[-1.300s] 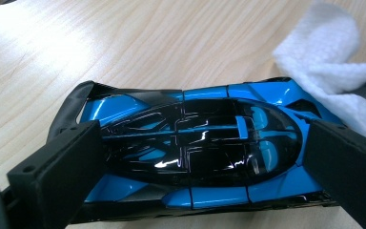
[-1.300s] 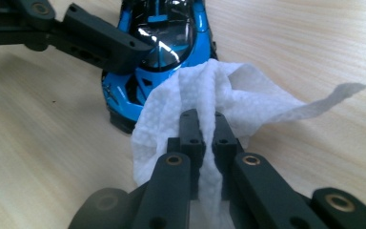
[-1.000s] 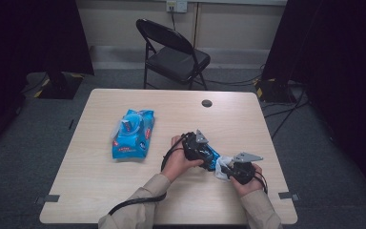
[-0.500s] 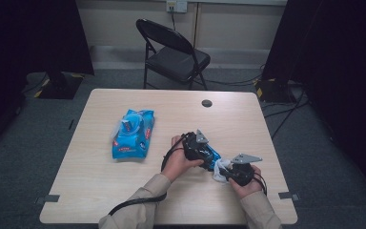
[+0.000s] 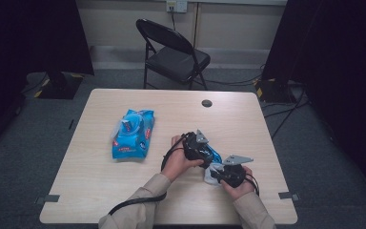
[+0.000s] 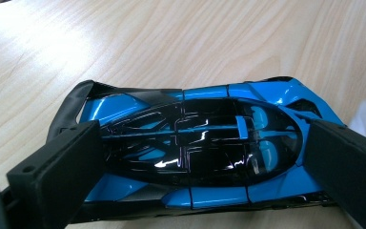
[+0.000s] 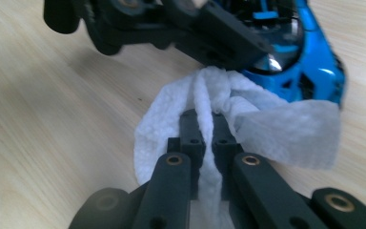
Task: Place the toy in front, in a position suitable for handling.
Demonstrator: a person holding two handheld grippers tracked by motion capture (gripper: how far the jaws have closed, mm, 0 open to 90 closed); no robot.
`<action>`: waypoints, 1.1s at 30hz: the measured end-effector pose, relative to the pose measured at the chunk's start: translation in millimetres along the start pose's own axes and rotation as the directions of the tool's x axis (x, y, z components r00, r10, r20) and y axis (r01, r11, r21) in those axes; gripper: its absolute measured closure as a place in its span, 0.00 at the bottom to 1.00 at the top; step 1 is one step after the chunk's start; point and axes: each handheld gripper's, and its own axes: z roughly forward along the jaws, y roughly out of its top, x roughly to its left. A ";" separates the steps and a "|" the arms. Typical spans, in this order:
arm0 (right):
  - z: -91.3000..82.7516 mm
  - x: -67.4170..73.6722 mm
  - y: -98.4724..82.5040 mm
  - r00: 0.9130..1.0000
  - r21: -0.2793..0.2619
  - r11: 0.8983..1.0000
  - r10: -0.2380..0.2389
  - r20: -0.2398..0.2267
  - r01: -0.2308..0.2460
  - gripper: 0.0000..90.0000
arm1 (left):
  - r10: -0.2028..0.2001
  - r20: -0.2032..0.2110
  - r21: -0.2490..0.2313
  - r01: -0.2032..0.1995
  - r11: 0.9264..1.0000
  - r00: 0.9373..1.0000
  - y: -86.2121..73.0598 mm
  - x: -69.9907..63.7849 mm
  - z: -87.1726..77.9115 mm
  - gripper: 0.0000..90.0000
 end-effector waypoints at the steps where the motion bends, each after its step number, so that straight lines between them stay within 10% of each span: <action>1: 1.5 1.4 0.5 1.000 -0.001 1.000 -0.001 -0.005 0.001 0.98 | 0.004 0.001 0.003 -0.004 1.000 1.000 0.1 0.2 -0.2 0.00; 18: -10.6 -4.3 9.2 0.990 -0.028 0.999 0.021 -0.138 -0.025 0.98 | 0.008 0.011 0.006 -0.008 1.000 1.000 1.0 -2.8 -0.2 0.00; 29: -50.4 -51.8 -0.7 0.983 -0.139 0.974 0.170 -0.074 -0.179 0.98 | 0.006 0.012 0.000 -0.006 1.000 1.000 0.5 -3.1 0.0 0.00; 33: -56.6 -65.1 -5.4 0.981 -0.162 0.968 0.196 0.013 -0.191 0.98 | 0.011 0.013 0.006 -0.011 1.000 1.000 0.8 -2.7 -0.3 0.00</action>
